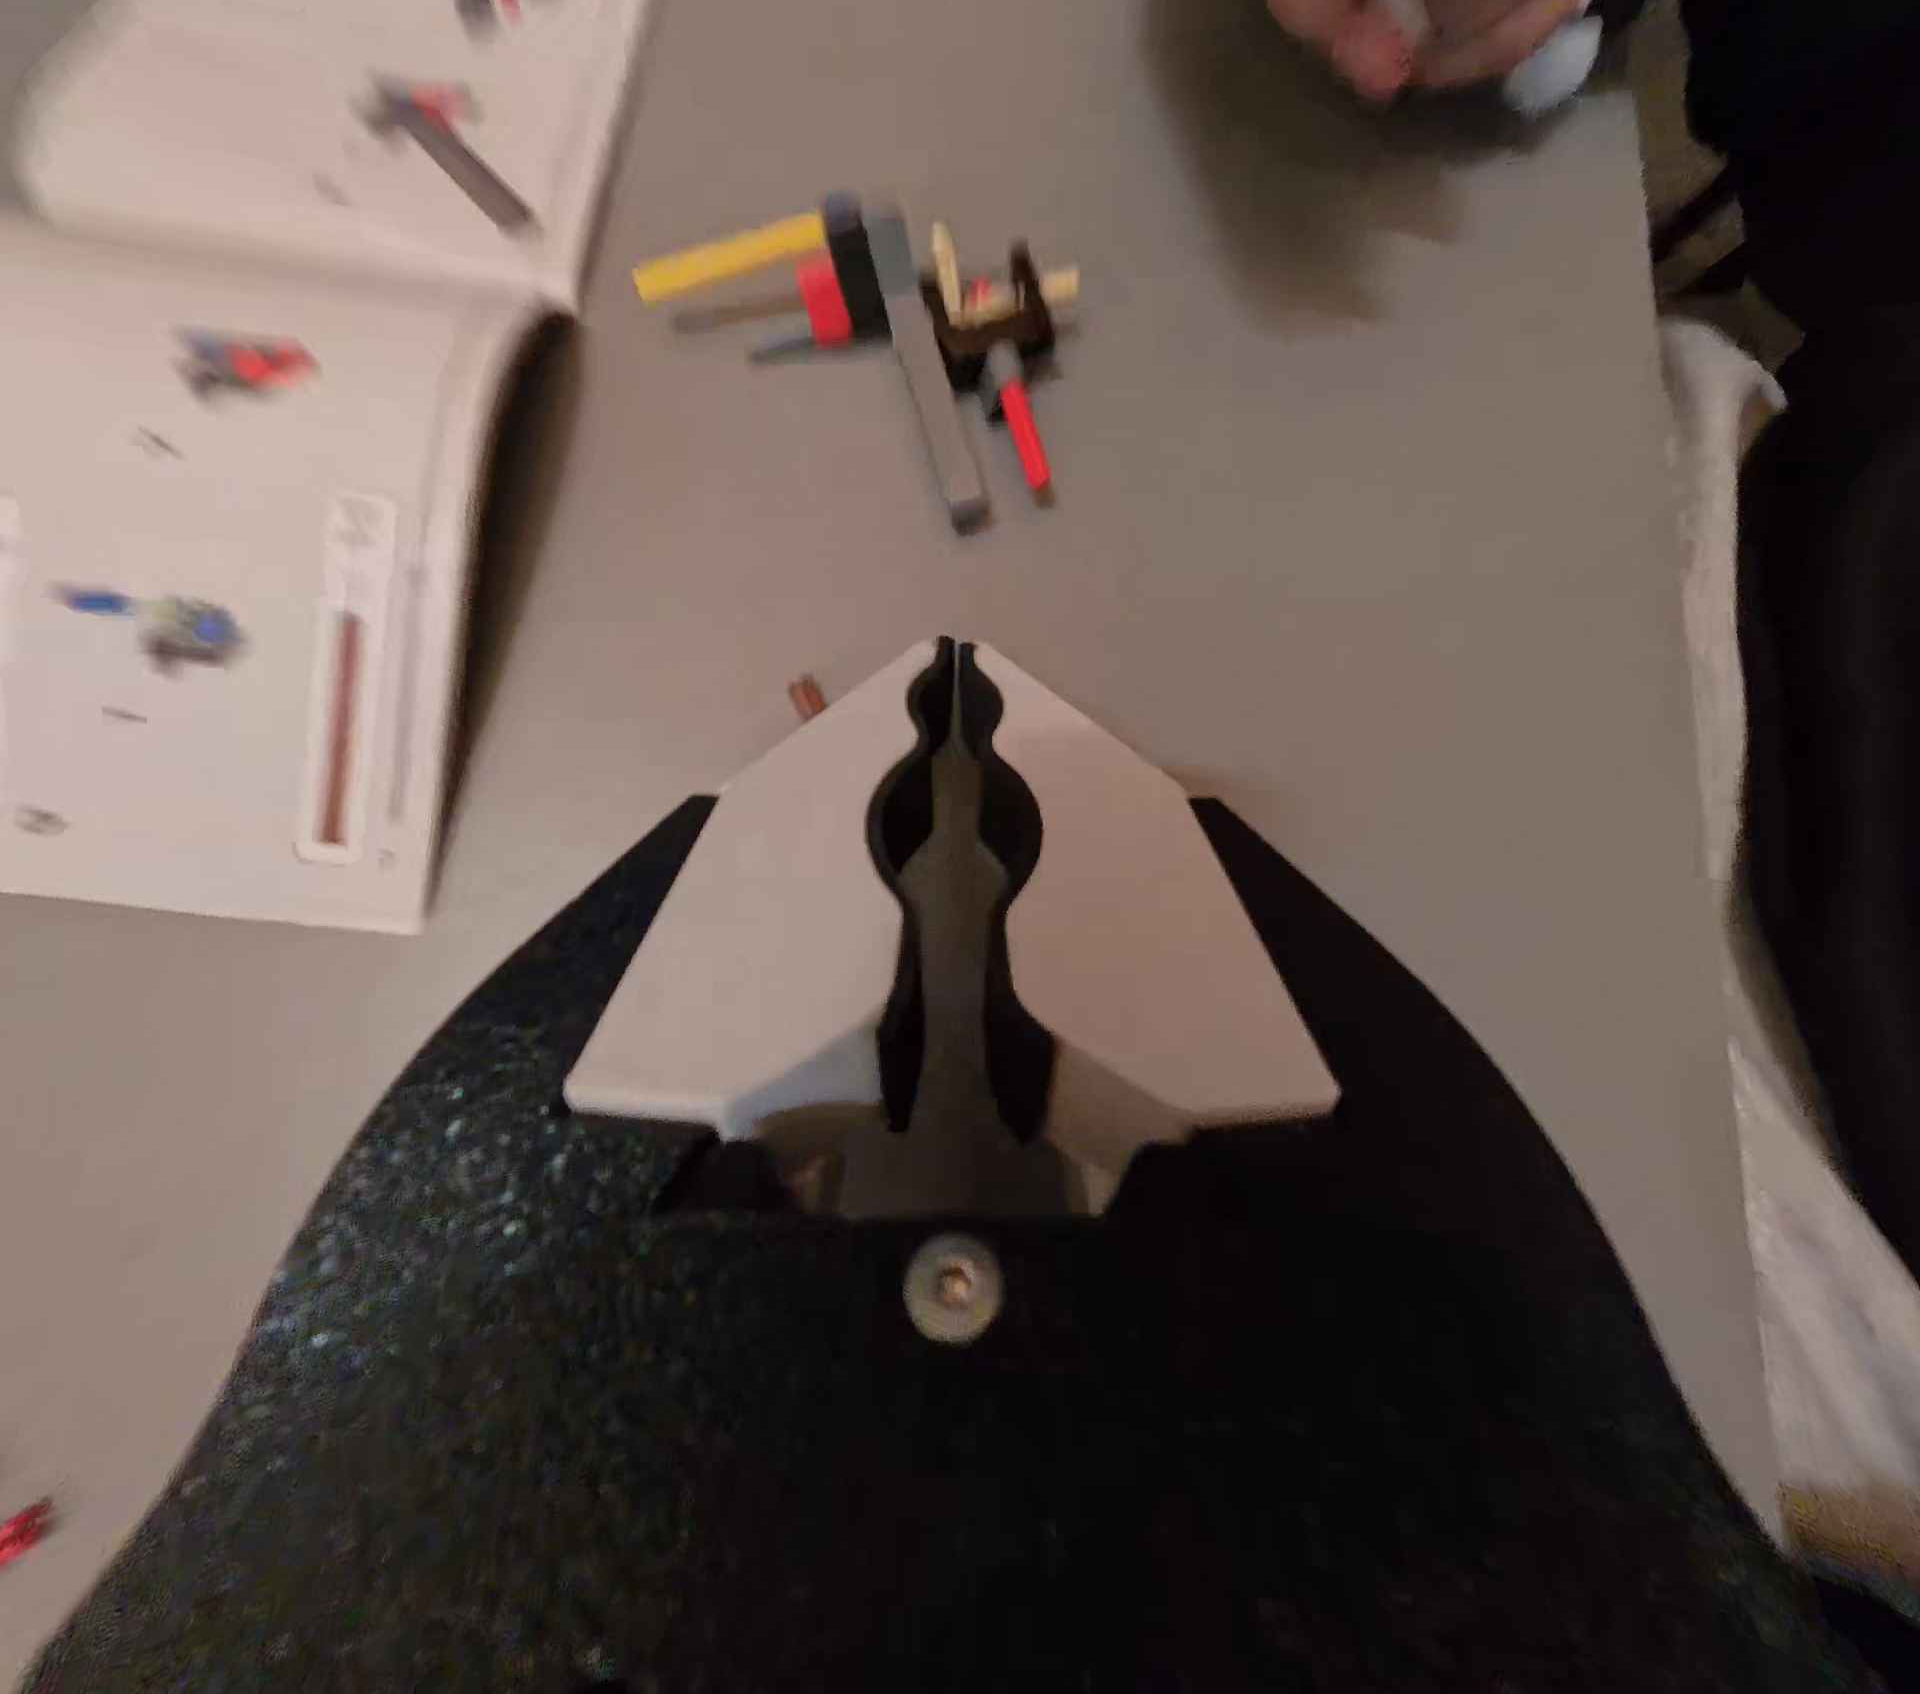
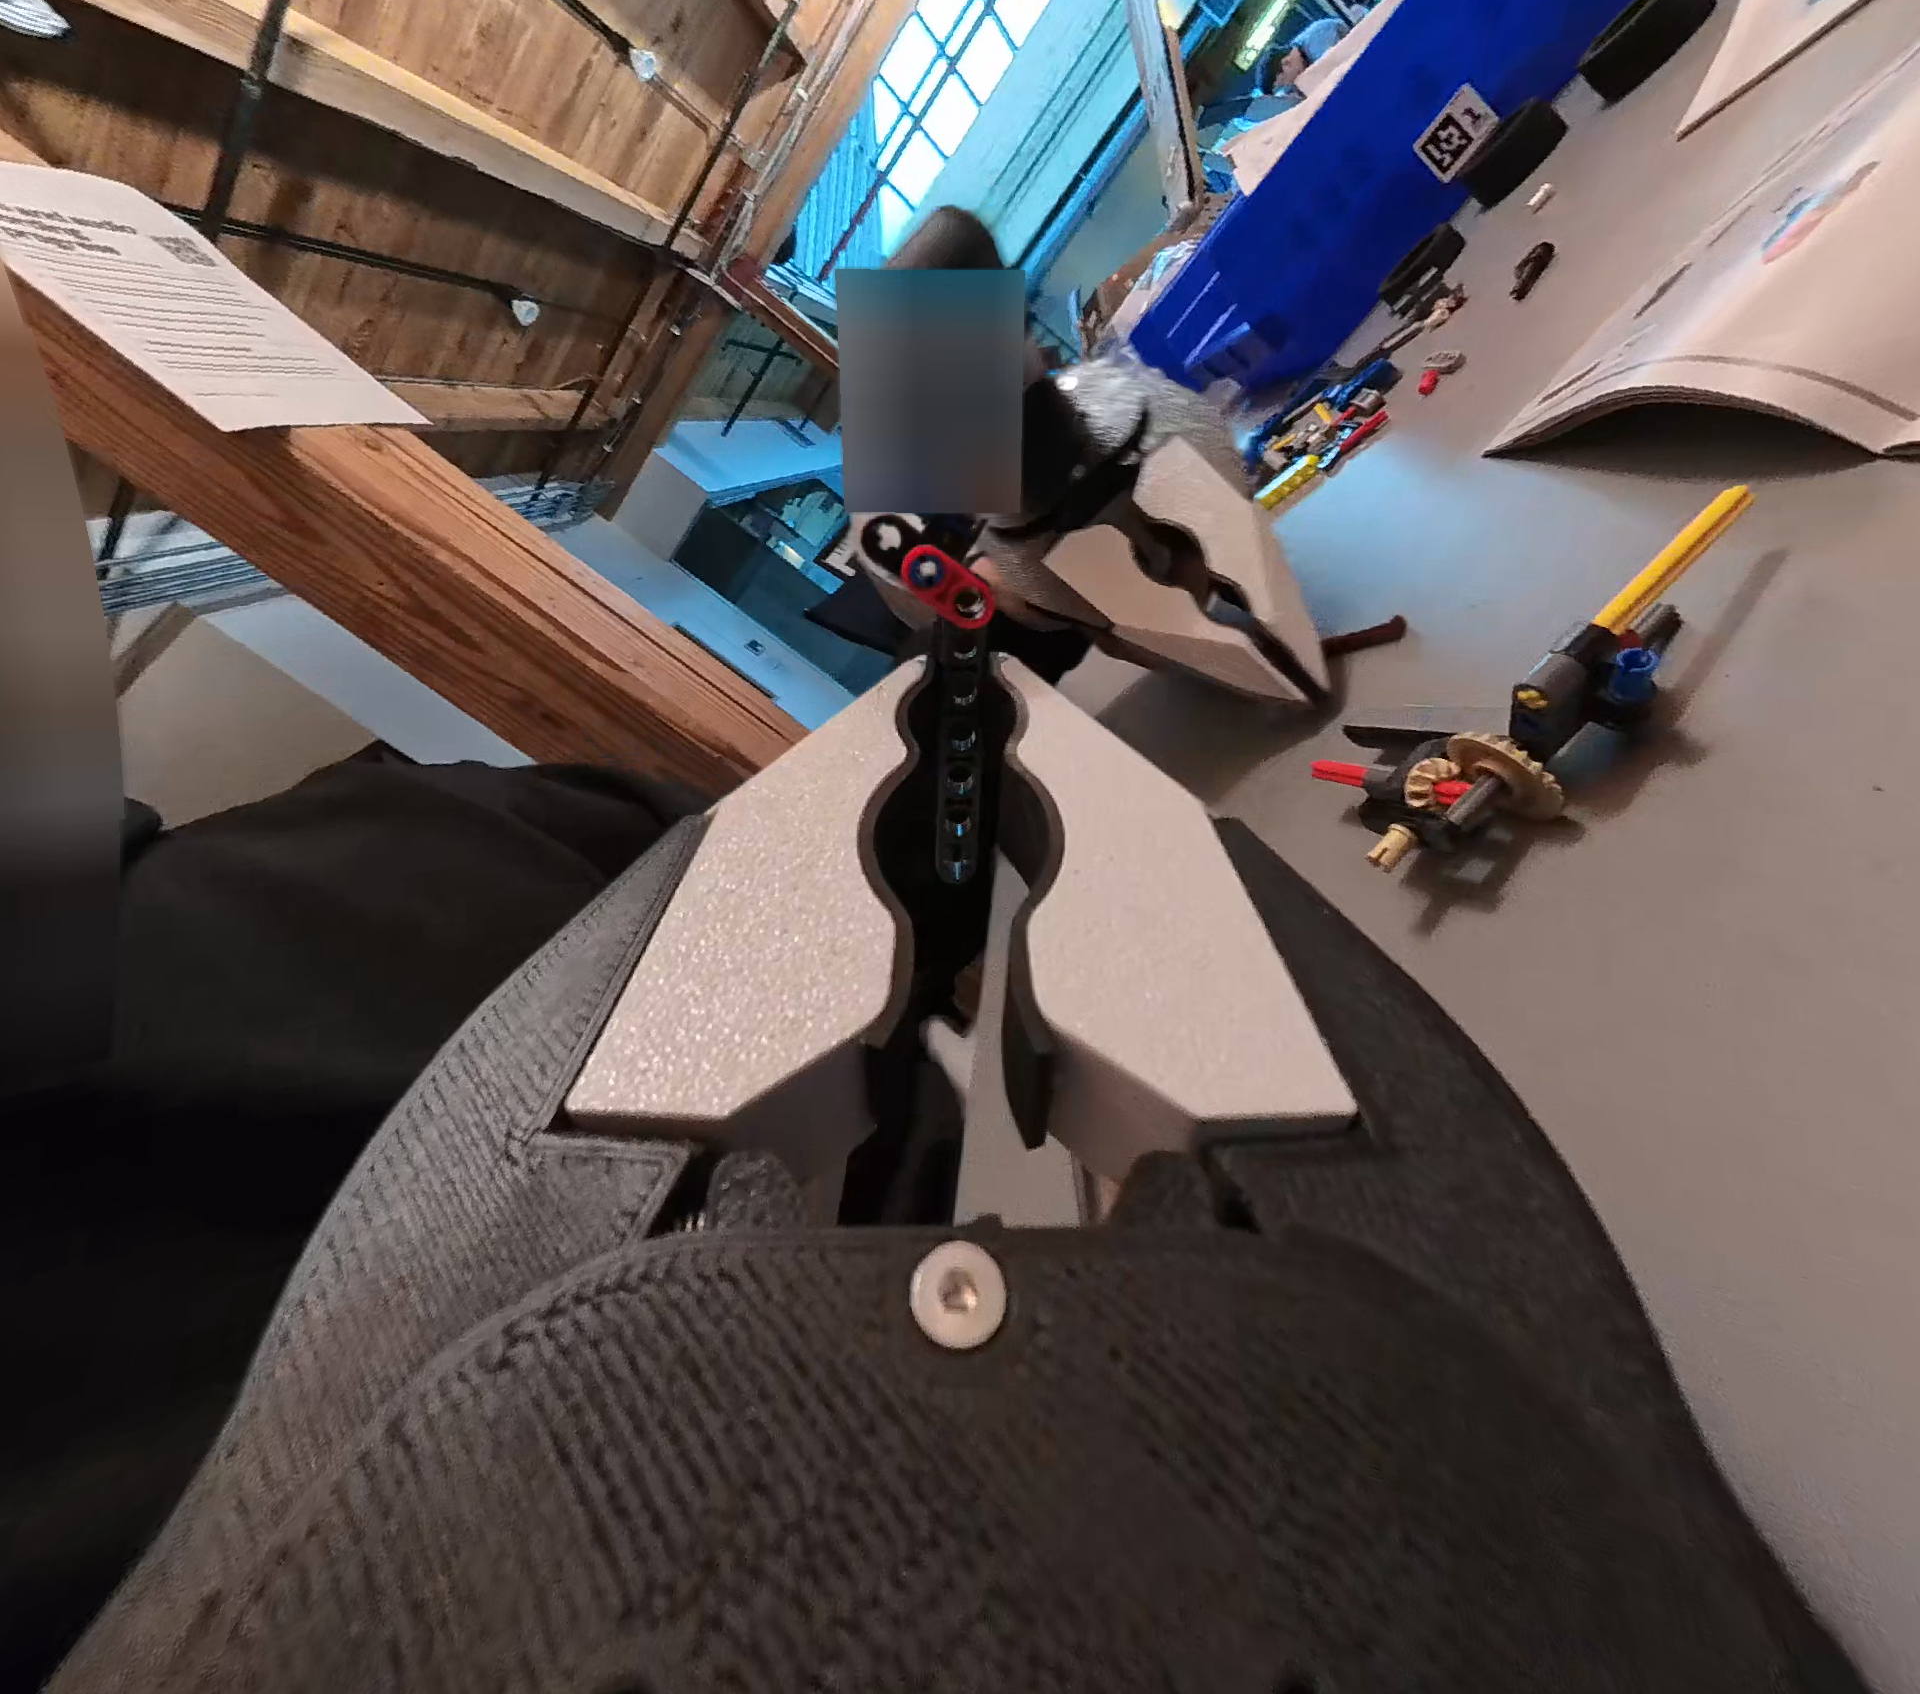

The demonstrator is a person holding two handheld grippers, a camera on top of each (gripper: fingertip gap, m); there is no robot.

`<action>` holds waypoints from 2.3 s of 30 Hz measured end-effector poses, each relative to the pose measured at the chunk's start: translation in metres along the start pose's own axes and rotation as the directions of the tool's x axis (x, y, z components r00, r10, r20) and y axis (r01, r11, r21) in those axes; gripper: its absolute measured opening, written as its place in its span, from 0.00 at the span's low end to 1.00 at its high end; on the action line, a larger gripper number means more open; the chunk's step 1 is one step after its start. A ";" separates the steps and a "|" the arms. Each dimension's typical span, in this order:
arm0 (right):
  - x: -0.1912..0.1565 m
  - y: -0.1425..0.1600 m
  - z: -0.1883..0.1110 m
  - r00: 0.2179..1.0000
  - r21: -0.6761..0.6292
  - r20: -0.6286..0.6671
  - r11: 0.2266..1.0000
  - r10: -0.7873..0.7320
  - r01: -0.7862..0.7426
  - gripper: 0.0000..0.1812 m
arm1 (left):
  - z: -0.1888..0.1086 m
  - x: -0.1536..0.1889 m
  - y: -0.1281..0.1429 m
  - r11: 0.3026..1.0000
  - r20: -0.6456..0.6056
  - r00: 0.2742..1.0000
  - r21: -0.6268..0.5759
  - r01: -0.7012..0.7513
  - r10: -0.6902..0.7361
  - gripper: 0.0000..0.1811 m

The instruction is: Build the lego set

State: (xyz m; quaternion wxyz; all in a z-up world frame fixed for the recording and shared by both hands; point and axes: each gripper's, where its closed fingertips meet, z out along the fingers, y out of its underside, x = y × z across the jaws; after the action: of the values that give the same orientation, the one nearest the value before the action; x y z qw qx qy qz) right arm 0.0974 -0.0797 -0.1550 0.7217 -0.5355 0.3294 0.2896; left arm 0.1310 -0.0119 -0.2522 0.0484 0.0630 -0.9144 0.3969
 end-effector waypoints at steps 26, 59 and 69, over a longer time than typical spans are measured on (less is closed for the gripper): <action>0.002 0.012 0.031 0.619 -0.283 -0.261 0.672 -0.741 0.684 0.27 | -0.037 0.019 -0.094 0.825 -0.137 0.927 0.424 0.374 -0.349 0.03; 0.016 -0.030 0.004 0.034 -0.395 -0.545 0.292 -0.838 0.871 0.03 | -0.057 -0.078 0.042 0.829 0.166 0.862 -0.410 -0.381 0.479 0.06; 0.014 -0.029 0.005 0.050 -0.383 -0.532 0.293 -0.846 0.876 0.03 | -0.011 -0.046 0.002 0.865 0.125 0.878 -0.279 -0.416 0.463 0.16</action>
State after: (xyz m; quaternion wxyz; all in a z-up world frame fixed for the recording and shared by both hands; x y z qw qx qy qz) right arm 0.1297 -0.0820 -0.1481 0.5918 -0.6687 0.1785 -0.4132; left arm 0.1761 0.0013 -0.2522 -0.1226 -0.1170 -0.9465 0.2746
